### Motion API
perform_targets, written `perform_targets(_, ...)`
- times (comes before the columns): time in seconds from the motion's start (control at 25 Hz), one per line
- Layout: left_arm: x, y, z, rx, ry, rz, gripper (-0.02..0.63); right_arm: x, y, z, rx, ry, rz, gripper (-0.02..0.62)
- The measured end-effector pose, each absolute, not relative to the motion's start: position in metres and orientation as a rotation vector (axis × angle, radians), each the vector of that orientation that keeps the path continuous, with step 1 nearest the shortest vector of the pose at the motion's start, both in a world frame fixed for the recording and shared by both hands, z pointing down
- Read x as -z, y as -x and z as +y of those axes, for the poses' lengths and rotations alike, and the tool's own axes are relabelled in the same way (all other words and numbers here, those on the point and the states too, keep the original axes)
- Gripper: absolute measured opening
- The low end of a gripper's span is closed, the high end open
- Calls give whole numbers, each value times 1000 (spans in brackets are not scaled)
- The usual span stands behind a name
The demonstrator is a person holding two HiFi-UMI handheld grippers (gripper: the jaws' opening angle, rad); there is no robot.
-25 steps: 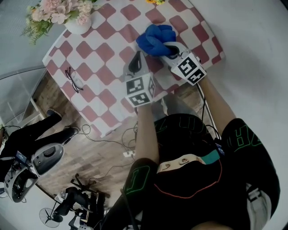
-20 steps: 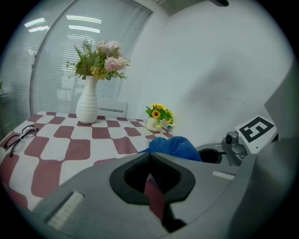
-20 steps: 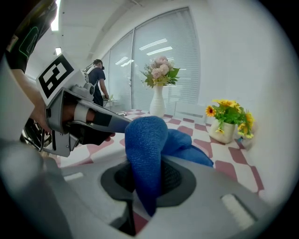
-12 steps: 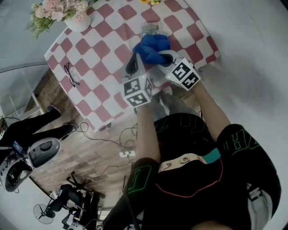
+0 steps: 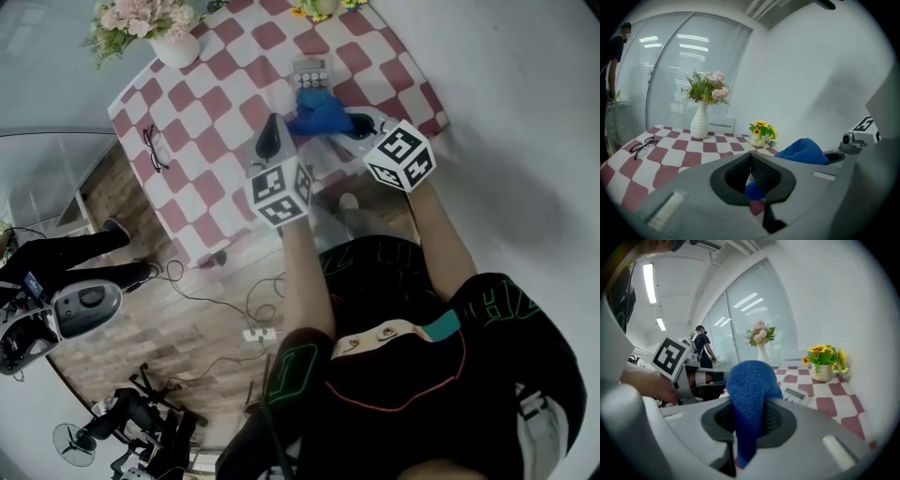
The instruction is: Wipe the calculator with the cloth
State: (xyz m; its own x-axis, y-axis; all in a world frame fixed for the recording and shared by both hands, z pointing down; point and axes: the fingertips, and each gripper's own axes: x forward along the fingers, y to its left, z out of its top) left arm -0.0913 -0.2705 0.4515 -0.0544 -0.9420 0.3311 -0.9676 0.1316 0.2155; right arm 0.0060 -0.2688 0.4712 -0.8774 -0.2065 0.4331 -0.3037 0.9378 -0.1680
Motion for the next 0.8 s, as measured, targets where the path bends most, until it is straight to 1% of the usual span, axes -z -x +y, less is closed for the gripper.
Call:
perform_targets(0.28,-412,77,-269,-47,-1917,-2087,11,-410,-52,-305,-329,-614,-2795,77)
perform_targets(0.52,-376,77,-268,-47,-1970,-2147,11,-384,-92,-343,-387,-941,-2735,77)
perform_targets(0.8,-345,77,-271,-59,-2034,-2187,11,-353,-118,-362,-351,-1169,-2754,75)
